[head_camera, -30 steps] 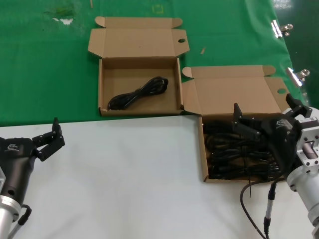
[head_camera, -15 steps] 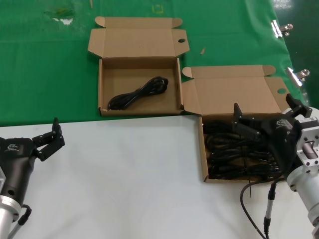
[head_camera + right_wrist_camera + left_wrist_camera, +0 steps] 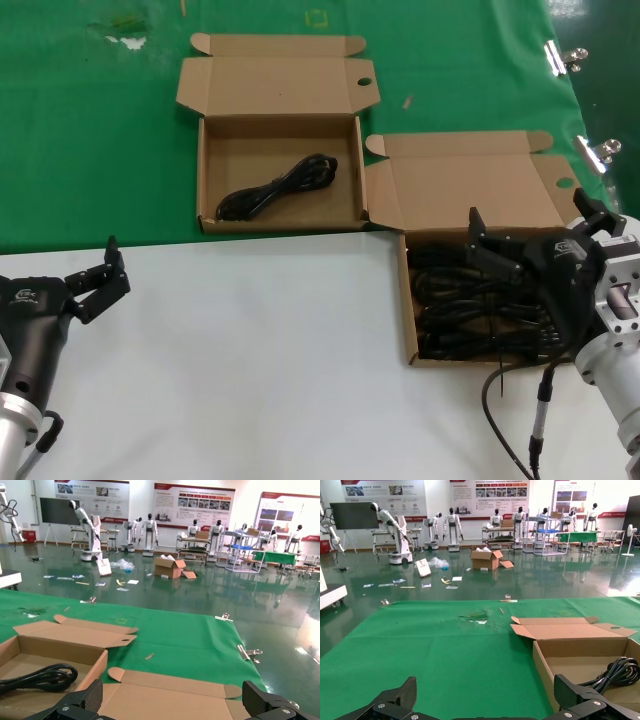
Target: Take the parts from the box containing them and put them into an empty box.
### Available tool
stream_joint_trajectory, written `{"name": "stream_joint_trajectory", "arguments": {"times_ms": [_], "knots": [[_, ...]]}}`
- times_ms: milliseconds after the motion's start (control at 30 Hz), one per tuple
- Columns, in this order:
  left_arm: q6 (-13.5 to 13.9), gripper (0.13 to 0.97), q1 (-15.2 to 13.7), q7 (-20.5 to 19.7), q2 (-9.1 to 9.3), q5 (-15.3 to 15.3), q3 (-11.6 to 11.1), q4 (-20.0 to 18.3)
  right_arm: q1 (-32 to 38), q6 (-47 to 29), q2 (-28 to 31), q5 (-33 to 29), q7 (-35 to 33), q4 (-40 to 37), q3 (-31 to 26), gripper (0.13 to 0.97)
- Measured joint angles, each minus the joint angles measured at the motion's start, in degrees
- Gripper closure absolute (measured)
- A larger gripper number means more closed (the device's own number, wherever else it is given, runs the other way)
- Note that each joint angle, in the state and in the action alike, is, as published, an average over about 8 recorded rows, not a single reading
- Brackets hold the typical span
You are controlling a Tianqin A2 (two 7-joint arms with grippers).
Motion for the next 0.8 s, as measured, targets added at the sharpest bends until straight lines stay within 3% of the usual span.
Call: {"name": "stream_joint_trajectory", "arguments": {"times_ms": [800], "knots": [[0.0, 0.132, 0.0, 0.0, 0.0, 0.0, 0.0, 0.0, 0.0, 0.0, 0.0, 0.0, 0.0, 0.0, 0.0, 0.129]]}}
